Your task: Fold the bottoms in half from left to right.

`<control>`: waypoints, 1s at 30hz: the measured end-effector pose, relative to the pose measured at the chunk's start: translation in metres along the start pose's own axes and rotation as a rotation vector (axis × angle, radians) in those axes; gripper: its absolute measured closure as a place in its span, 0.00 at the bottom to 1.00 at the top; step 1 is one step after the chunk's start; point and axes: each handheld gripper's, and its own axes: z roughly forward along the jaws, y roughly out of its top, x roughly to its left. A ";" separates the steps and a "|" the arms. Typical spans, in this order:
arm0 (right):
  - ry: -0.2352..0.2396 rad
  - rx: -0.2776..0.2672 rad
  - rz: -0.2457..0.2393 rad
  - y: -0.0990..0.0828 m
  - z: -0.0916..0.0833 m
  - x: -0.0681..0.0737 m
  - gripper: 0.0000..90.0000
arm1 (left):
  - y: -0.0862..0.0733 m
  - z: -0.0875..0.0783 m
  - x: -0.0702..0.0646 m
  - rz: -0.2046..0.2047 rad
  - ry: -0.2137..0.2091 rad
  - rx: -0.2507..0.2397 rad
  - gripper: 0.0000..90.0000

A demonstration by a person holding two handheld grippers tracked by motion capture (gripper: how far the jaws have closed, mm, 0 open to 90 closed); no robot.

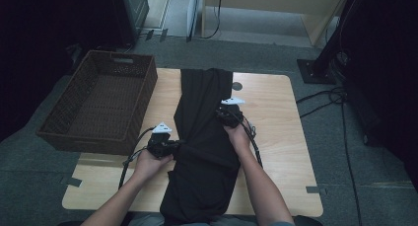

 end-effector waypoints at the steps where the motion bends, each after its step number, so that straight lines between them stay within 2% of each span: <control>1: 0.007 0.000 -0.004 0.000 0.000 0.001 0.94 | 0.000 0.000 0.000 -0.002 0.001 0.000 0.97; 3: 0.018 0.001 -0.013 -0.002 -0.002 0.005 0.99 | -0.001 -0.001 0.002 -0.009 0.002 0.007 0.97; 5: 0.032 0.000 -0.017 -0.006 -0.007 0.006 0.99 | 0.001 -0.003 0.005 -0.027 -0.001 0.020 0.88; 7: 0.070 0.007 -0.002 -0.012 -0.015 0.003 0.99 | 0.006 -0.007 0.007 -0.031 -0.001 0.005 0.82; 9: 0.094 0.014 -0.018 -0.019 -0.024 0.002 0.99 | 0.014 -0.012 0.008 -0.034 -0.002 -0.026 0.76; 10: 0.110 0.022 -0.009 -0.022 -0.029 0.001 0.99 | 0.018 -0.014 0.009 -0.041 -0.007 -0.038 0.74; 13: 0.149 0.032 -0.013 -0.033 -0.043 0.002 0.99 | 0.032 -0.014 0.011 -0.029 0.007 -0.043 0.67; 19: 0.220 0.063 -0.026 -0.052 -0.068 0.008 0.99 | 0.055 0.001 0.013 -0.024 0.035 -0.022 0.58; 24: 0.258 0.088 -0.028 -0.061 -0.082 0.011 0.99 | 0.071 0.017 0.018 -0.028 0.051 -0.011 0.56; 28: 0.256 0.088 -0.045 -0.070 -0.092 0.010 0.99 | 0.076 0.031 0.023 -0.022 0.070 0.011 0.56; 30: 0.268 0.101 -0.042 -0.073 -0.098 0.009 0.99 | 0.076 0.039 0.025 0.002 0.085 0.028 0.56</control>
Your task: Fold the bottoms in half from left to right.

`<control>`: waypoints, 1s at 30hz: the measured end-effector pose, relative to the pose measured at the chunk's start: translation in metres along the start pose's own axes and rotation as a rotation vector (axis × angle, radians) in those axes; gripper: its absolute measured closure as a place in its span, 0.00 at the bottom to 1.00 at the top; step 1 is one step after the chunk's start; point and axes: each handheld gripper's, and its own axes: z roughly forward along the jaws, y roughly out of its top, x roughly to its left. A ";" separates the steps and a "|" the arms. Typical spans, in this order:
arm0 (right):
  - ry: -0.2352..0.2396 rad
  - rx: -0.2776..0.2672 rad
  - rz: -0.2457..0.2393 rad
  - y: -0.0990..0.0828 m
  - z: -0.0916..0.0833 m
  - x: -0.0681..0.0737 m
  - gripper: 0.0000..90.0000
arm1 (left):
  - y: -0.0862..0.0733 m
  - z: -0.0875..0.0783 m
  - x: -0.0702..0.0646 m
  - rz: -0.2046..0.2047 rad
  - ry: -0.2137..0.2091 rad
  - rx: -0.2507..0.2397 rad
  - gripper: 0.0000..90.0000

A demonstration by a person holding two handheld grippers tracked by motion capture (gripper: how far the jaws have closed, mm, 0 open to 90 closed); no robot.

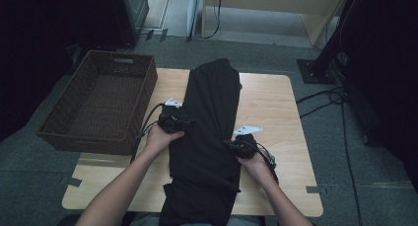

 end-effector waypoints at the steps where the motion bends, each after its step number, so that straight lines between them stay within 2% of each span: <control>1: 0.018 0.007 0.001 -0.003 -0.003 0.001 0.99 | 0.000 0.003 0.000 0.004 0.003 0.002 0.56; 3: 0.045 0.008 -0.031 -0.009 -0.008 0.003 0.99 | -0.002 0.008 0.002 0.014 0.012 0.013 0.56; 5: 0.083 0.040 -0.030 -0.013 -0.014 0.007 0.99 | -0.004 0.013 0.002 0.005 -0.002 0.015 0.56; 7: 0.117 0.070 -0.058 -0.017 -0.019 0.012 0.98 | -0.007 0.017 0.001 0.019 -0.011 0.026 0.57; 8: 0.114 0.075 -0.076 -0.019 -0.021 0.014 0.97 | -0.008 0.018 -0.001 0.036 -0.009 0.037 0.58; 9: 0.103 0.074 -0.084 -0.020 -0.023 0.016 0.89 | -0.011 0.018 -0.004 0.071 0.006 0.033 0.58; 10: 0.086 0.061 -0.082 -0.021 -0.025 0.015 0.78 | -0.012 0.017 -0.006 0.086 0.016 0.031 0.58; 11: 0.072 0.056 -0.071 -0.021 -0.026 0.014 0.75 | -0.012 0.017 -0.006 0.086 0.016 0.031 0.59; 12: 0.043 0.034 -0.050 -0.020 -0.027 0.010 0.72 | -0.017 0.015 -0.010 0.119 0.041 0.026 0.61; 14: 0.000 -0.009 -0.029 -0.018 -0.029 0.004 0.67 | -0.024 0.011 -0.013 0.142 0.047 0.017 0.64; 15: -0.024 -0.035 -0.016 -0.017 -0.029 0.000 0.65 | -0.027 0.009 -0.013 0.137 0.039 0.015 0.65; 18: -0.059 -0.112 0.051 -0.013 -0.030 -0.011 0.62 | -0.034 0.001 -0.013 0.096 0.004 0.018 0.67; 21: -0.104 -0.160 0.066 -0.006 -0.026 -0.018 0.59 | -0.043 -0.007 -0.019 0.093 0.001 0.029 0.68; 24: -0.131 -0.152 0.057 0.004 -0.018 -0.026 0.57 | -0.051 -0.018 -0.026 0.095 -0.012 0.074 0.68; 27: -0.157 -0.175 0.066 0.014 -0.013 -0.034 0.59 | -0.061 -0.030 -0.031 0.091 -0.026 0.098 0.66; 29: -0.166 -0.175 0.071 0.021 -0.008 -0.040 0.59 | -0.064 -0.036 -0.030 0.082 -0.036 0.108 0.63; 30: -0.166 -0.170 0.078 0.024 -0.005 -0.043 0.60 | -0.063 -0.038 -0.028 0.076 -0.025 0.082 0.61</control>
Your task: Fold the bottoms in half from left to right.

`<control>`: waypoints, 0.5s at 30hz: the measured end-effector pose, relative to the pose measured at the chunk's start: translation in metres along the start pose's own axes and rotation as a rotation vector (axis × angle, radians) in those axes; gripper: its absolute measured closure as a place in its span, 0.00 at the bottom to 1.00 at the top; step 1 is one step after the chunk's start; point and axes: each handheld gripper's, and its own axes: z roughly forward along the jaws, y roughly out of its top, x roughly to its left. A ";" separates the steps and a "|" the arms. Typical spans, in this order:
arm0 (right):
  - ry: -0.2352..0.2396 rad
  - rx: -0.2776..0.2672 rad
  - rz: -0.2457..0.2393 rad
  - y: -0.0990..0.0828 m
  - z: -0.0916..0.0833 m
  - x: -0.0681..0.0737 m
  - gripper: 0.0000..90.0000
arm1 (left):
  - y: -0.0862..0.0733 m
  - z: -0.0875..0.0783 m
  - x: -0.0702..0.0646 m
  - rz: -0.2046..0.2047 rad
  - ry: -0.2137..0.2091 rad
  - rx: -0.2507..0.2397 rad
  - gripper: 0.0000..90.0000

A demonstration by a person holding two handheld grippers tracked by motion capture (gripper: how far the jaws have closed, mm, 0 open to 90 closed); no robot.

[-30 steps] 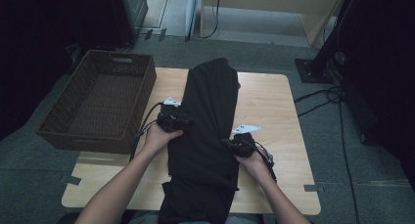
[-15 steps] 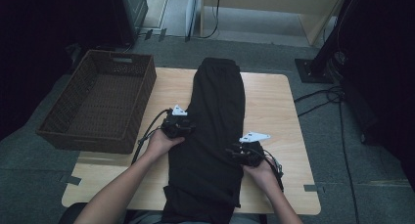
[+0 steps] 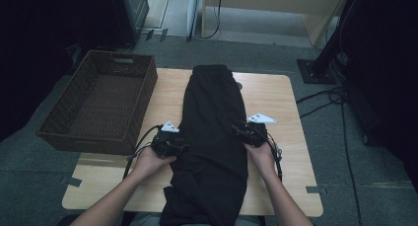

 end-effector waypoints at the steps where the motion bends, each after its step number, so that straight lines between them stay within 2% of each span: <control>1: -0.001 0.003 -0.003 0.003 0.004 -0.002 0.62 | 0.001 -0.002 0.003 -0.002 0.008 -0.031 0.60; 3: -0.001 0.019 0.003 0.007 0.013 -0.003 0.65 | 0.007 -0.004 0.009 -0.036 0.001 -0.074 0.61; 5: 0.003 0.034 0.004 0.009 0.023 -0.004 0.63 | 0.015 0.000 0.014 -0.042 0.007 -0.090 0.63; 8: 0.001 0.057 0.004 0.010 0.035 -0.003 0.63 | 0.030 0.009 0.021 -0.052 0.004 -0.092 0.66; 11: 0.005 0.069 0.007 0.010 0.043 -0.003 0.63 | 0.042 0.018 0.028 -0.036 0.013 -0.095 0.69; 13: 0.003 0.068 -0.001 0.010 0.045 -0.002 0.61 | 0.046 0.024 0.033 -0.030 0.016 -0.100 0.73; 15: -0.001 0.070 -0.013 0.009 0.045 0.000 0.60 | 0.047 0.029 0.037 -0.036 0.025 -0.086 0.75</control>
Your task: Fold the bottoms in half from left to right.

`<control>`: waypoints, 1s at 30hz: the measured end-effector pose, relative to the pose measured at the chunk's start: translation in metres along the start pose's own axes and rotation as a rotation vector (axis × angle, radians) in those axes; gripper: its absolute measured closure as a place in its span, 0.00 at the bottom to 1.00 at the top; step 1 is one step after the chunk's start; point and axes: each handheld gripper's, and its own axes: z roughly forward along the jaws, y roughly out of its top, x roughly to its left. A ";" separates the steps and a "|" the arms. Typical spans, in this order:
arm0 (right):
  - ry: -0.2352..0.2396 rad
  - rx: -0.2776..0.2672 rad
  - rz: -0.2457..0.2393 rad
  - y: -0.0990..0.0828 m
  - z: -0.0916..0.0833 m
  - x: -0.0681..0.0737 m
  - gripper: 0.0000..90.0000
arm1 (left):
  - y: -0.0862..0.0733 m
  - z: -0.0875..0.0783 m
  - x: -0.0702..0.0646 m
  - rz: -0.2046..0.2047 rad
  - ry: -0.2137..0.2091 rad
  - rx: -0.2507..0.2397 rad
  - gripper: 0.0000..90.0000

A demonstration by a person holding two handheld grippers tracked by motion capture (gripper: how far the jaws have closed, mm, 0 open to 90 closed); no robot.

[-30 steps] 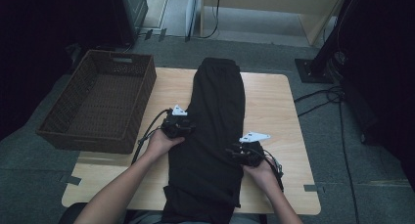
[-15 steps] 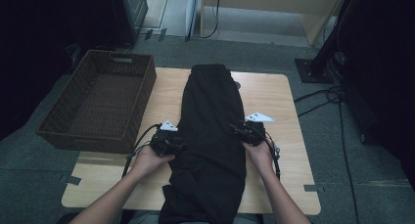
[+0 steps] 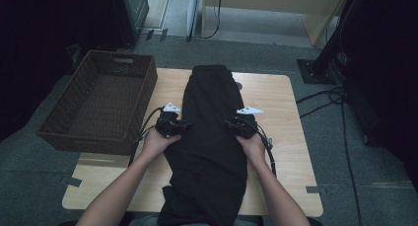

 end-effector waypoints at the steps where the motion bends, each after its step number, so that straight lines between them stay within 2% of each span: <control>1: -0.003 0.000 -0.017 -0.001 0.000 0.001 0.60 | -0.001 0.003 0.002 -0.004 -0.002 0.010 0.75; 4: -0.023 -0.001 -0.052 -0.003 -0.002 0.005 0.62 | -0.005 0.009 0.004 0.000 0.001 0.045 0.75; 8: -0.016 0.000 -0.055 -0.007 -0.006 0.008 0.61 | -0.011 0.008 0.000 0.001 0.000 0.017 0.76; 13: 0.011 -0.001 -0.071 -0.017 -0.016 0.016 0.61 | -0.019 -0.001 -0.007 -0.003 -0.001 0.038 0.78; 15: 0.025 0.002 -0.080 -0.022 -0.021 0.022 0.62 | -0.030 -0.010 -0.015 0.013 -0.010 0.050 0.78; 17: 0.028 0.006 -0.108 -0.028 -0.027 0.028 0.62 | -0.037 -0.015 -0.019 0.025 -0.020 0.050 0.78; 18: 0.024 0.005 -0.126 -0.031 -0.030 0.030 0.62 | -0.041 -0.018 -0.022 0.016 -0.029 0.043 0.78; 20: 0.034 0.007 -0.134 -0.037 -0.035 0.036 0.62 | -0.046 -0.022 -0.026 0.008 -0.036 0.043 0.78; 24: 0.049 0.012 -0.144 -0.045 -0.045 0.045 0.62 | -0.054 -0.027 -0.035 0.023 -0.043 0.045 0.74; 28: 0.053 0.011 -0.155 -0.055 -0.054 0.052 0.61 | -0.064 -0.032 -0.042 0.003 -0.066 0.030 0.73; 30: 0.064 0.014 -0.161 -0.059 -0.059 0.055 0.56 | -0.067 -0.035 -0.045 0.006 -0.074 0.033 0.72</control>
